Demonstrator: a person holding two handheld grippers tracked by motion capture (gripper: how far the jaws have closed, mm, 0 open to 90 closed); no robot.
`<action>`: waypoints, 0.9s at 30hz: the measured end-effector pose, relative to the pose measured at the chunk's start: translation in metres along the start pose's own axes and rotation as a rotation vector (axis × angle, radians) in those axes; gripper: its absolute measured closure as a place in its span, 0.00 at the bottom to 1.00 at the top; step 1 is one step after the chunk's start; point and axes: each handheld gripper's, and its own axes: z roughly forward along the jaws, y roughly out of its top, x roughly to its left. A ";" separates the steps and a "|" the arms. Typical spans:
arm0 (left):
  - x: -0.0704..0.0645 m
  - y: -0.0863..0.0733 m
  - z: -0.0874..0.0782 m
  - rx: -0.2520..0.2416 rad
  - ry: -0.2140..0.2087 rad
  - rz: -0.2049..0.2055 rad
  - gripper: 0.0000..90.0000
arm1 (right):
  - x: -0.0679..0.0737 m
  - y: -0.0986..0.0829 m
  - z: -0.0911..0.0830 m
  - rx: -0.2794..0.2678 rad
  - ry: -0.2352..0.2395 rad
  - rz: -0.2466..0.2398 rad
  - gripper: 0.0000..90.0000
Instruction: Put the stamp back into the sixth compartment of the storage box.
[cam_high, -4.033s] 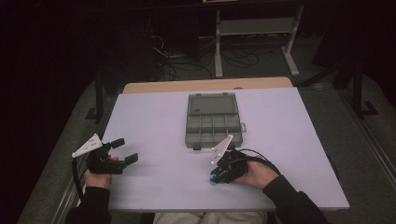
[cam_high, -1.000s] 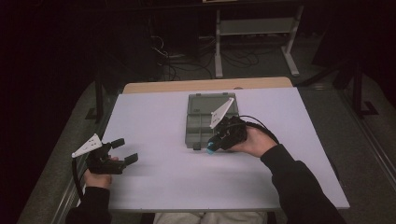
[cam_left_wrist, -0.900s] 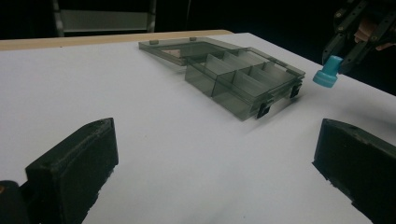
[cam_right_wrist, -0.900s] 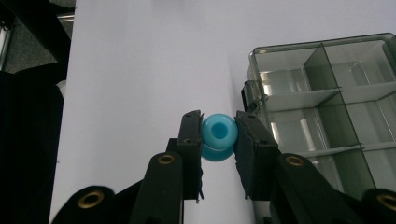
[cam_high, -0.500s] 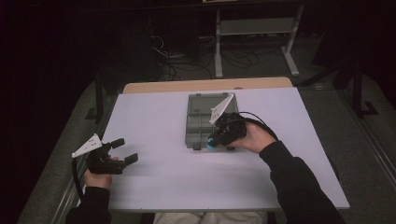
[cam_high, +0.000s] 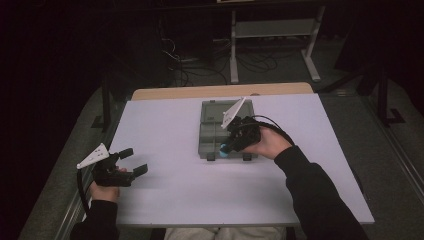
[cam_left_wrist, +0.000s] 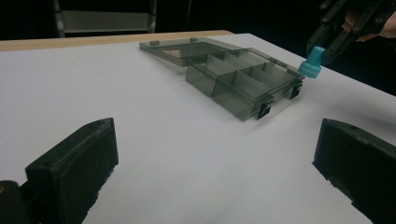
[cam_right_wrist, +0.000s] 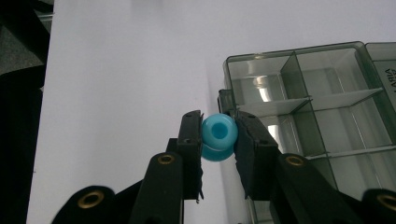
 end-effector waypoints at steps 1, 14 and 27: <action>0.000 0.000 0.000 0.000 0.000 0.001 0.00 | -0.001 0.001 0.000 0.000 -0.003 -0.003 0.79; 0.000 0.000 0.000 0.001 0.000 0.002 0.00 | -0.016 0.006 0.007 0.010 -0.011 0.020 0.79; 0.001 0.000 0.000 0.002 -0.002 0.002 0.00 | -0.029 0.008 0.017 0.031 -0.037 0.047 0.79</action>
